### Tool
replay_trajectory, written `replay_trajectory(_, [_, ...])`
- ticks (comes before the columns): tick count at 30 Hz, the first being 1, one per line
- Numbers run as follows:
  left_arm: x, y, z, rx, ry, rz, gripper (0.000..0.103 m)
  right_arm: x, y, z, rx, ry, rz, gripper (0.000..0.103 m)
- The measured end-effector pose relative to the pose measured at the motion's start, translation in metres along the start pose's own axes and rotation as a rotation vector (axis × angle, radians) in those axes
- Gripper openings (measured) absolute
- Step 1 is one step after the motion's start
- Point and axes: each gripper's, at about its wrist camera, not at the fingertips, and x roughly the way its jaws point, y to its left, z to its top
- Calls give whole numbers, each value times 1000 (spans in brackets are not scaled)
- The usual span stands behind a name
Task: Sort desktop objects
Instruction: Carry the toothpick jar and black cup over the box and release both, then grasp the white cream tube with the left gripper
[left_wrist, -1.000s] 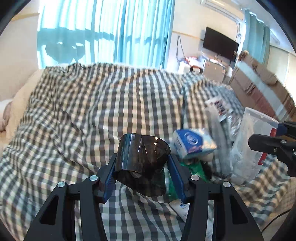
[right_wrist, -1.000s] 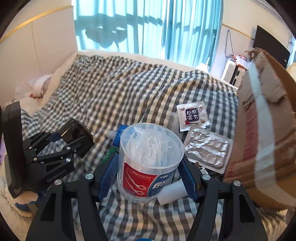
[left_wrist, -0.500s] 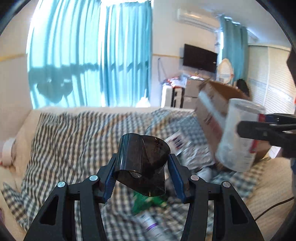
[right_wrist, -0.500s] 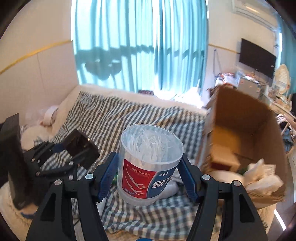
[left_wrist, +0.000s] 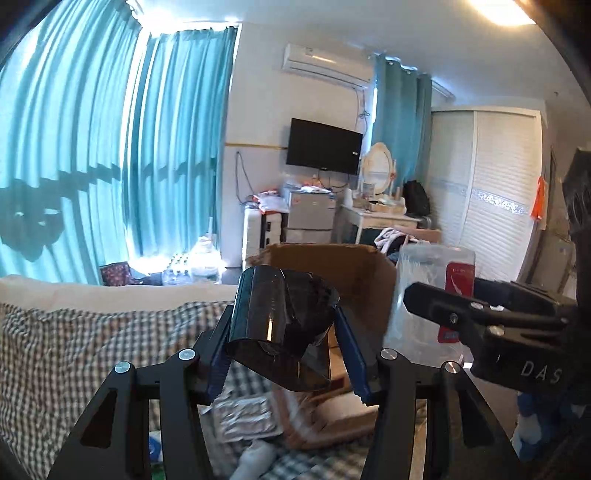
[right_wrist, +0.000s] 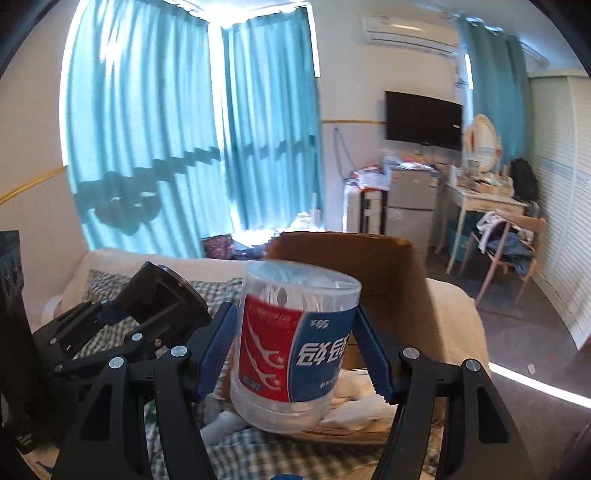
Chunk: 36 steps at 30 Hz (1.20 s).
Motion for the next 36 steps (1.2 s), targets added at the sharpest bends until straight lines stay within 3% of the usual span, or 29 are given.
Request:
replay_trajectory(4, [42, -17, 10, 2, 51, -35, 54, 15, -35, 5, 72, 21, -19, 64])
replay_trajectory(9, [83, -28, 7, 20, 117, -19, 57, 42, -59, 1, 105, 58, -47, 64])
replay_trajectory(10, [86, -30, 6, 14, 121, -24, 61, 43, -66, -3, 117, 56, -51, 66])
replay_trajectory(12, [93, -29, 1, 0, 125, -14, 103, 42, -74, -6, 136, 58, -46, 77])
replay_trajectory(19, [62, -29, -11, 60, 105, 6, 103, 18, -79, -8, 168, 10, 3, 83])
replay_trajectory(24, [0, 17, -27, 22, 94, 144, 103, -1, -40, -19, 76, 23, 75, 84])
replay_trajectory(30, [-57, 90, -75, -31, 161, 335, 103, 3, 21, -58, 9, 141, 215, 84])
replay_trajectory(33, [-58, 117, -106, -68, 216, 409, 103, 15, 45, -74, -25, 193, 233, 84])
replay_trajectory(36, [-47, 139, -150, -147, 310, 428, 103, 32, 78, -92, -119, 250, 205, 83])
